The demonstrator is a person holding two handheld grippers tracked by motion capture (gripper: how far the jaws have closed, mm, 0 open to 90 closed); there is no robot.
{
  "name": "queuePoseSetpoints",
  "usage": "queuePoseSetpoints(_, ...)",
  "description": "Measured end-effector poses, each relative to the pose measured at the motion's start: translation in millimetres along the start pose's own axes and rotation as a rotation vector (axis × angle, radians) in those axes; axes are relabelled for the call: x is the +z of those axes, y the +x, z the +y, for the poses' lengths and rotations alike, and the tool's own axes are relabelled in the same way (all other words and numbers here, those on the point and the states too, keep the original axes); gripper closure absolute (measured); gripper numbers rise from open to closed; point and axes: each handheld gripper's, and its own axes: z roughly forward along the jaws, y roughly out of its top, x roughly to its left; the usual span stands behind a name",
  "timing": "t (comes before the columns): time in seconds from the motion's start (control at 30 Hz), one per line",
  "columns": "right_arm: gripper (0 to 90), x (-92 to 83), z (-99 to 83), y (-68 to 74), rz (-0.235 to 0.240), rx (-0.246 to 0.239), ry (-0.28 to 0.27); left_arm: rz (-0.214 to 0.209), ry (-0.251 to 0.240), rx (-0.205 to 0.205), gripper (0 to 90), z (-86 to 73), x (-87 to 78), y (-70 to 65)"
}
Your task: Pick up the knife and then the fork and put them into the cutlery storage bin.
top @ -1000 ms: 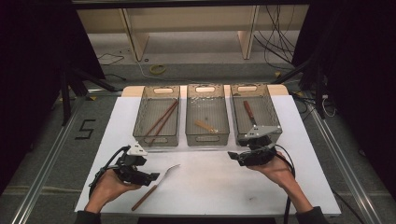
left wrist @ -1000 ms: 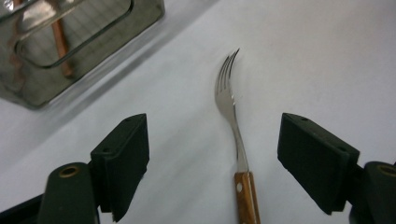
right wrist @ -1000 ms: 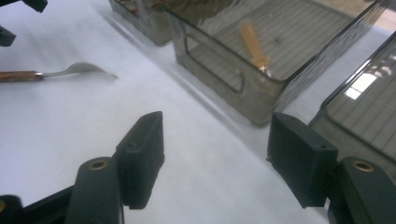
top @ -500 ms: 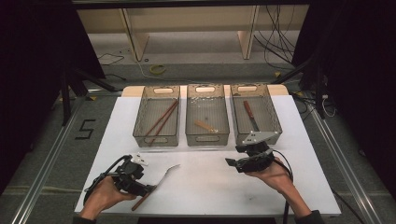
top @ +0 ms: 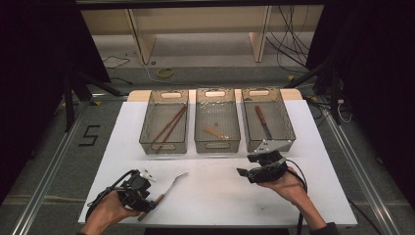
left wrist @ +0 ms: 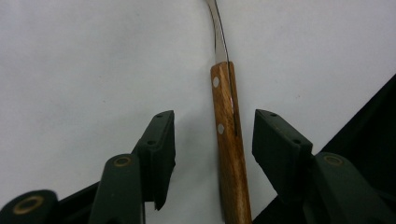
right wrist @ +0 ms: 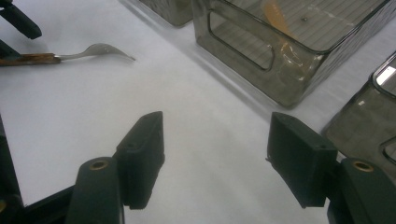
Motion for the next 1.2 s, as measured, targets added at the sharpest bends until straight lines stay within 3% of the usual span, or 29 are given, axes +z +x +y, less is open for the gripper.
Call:
queuePoseSetpoints(0.67, 34.1, 0.7, -7.1, 6.6, 0.021, 0.002, 0.005, 0.004, 0.068, 0.062, 63.6, -2.5, 11.1, -9.7)
queuePoseSetpoints(1.03, 34.2, 0.7, -8.2, 7.0, 0.024, 0.002, 0.007, 0.024, 0.056, 0.056, 75.0, -3.6, 11.0, -6.8)
queuePoseSetpoints(1.17, 34.3, 0.9, -8.2, 7.2, 0.025, 0.002, 0.008, 0.015, 0.024, 0.041, 78.9, -6.1, 9.8, -2.7)
queuePoseSetpoints(1.2, 34.3, 0.9, -8.2, 7.2, 0.025, 0.001, 0.008, 0.012, 0.029, 0.059, 80.0, -6.4, 9.2, -2.1)
